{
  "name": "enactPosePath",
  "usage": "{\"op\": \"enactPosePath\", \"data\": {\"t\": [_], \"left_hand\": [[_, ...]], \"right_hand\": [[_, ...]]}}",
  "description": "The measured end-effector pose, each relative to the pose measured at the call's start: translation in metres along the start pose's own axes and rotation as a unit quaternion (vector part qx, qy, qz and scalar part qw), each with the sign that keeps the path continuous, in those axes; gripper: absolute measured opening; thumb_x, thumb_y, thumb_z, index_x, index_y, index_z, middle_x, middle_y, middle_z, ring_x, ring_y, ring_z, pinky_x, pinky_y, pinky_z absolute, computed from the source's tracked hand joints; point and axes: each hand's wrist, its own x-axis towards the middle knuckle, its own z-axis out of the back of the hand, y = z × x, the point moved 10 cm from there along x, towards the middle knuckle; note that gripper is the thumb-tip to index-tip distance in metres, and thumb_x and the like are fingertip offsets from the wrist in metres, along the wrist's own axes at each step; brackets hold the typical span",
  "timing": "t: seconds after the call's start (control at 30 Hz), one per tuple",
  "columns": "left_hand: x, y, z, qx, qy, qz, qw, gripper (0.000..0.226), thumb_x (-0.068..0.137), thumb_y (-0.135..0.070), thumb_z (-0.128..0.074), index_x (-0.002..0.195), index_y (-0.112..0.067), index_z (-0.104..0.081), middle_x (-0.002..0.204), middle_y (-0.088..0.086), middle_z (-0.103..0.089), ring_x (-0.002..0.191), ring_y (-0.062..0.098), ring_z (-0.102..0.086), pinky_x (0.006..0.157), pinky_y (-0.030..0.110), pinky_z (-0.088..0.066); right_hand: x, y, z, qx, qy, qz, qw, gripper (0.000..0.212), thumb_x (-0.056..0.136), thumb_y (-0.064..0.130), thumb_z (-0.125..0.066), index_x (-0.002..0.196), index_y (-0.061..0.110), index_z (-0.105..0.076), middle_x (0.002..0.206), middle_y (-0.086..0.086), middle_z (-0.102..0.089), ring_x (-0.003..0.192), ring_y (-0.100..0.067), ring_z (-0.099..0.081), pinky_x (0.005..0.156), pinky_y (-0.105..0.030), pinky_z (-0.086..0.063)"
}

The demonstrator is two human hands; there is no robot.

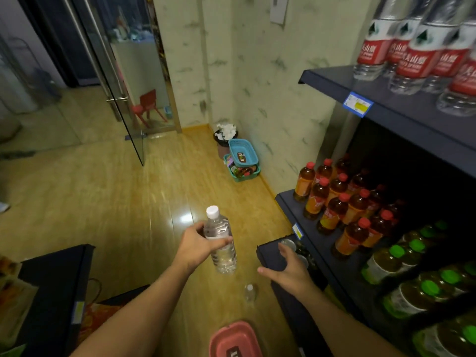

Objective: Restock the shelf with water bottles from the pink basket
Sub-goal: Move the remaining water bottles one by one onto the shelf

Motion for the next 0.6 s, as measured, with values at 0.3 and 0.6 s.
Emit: {"op": "enactPosePath", "data": {"t": [0.3,0.6], "left_hand": [[0.053,-0.158,0.028,-0.060,0.006,-0.098,0.993,0.053,0.065,-0.021,-0.097,0.108,-0.021,-0.066,0.106,-0.001,-0.076,0.094,0.015,-0.074,0.082,0.029,-0.059],[0.077,-0.293,0.038,-0.097,0.095,-0.111,0.985,0.053,0.075,-0.027,-0.089,0.120,-0.005,-0.072,0.113,0.013,-0.078,0.101,0.031,-0.075,0.089,0.040,-0.060]], "right_hand": [[0.020,0.087,0.036,0.012,-0.006,0.067,0.998,0.132,0.042,0.074,-0.087,0.152,0.023,-0.037,0.156,0.003,-0.042,0.142,-0.013,-0.040,0.114,-0.035,-0.040],[0.032,0.228,0.085,0.038,-0.005,0.174,0.984,0.099,0.068,0.040,-0.091,0.149,0.015,-0.040,0.152,-0.002,-0.046,0.133,-0.011,-0.045,0.114,-0.030,-0.036]]}}
